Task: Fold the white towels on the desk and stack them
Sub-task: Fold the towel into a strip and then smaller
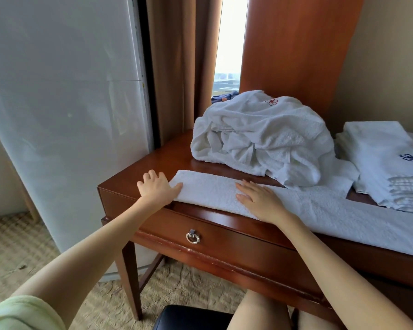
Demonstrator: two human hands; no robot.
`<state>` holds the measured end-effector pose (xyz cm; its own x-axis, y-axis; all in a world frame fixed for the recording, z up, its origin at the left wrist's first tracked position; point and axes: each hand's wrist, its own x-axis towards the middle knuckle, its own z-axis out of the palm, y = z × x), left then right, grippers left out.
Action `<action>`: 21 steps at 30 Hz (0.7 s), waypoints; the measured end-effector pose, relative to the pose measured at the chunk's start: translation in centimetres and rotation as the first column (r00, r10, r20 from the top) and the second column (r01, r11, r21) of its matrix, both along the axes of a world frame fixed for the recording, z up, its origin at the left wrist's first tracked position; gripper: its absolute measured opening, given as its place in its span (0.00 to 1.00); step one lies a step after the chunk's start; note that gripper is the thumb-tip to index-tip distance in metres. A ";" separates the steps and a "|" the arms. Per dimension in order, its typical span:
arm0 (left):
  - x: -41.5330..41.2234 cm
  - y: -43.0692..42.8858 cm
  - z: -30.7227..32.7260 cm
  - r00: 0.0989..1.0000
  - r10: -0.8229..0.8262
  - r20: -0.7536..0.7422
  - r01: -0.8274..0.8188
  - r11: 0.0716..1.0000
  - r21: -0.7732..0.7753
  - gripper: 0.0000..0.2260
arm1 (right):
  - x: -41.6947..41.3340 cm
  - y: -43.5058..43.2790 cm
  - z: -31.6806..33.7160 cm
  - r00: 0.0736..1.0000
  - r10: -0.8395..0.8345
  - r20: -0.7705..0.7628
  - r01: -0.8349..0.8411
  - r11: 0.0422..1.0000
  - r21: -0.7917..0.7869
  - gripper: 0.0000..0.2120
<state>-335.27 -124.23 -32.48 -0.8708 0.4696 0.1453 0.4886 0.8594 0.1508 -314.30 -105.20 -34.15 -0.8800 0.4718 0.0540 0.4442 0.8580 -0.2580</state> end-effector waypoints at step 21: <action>19.4 9.6 7.6 0.685 -0.712 -0.155 0.568 0.389 0.726 0.20 | 6.9 0.6 8.7 0.707 -0.604 -0.368 -0.437 0.037 -0.899 0.28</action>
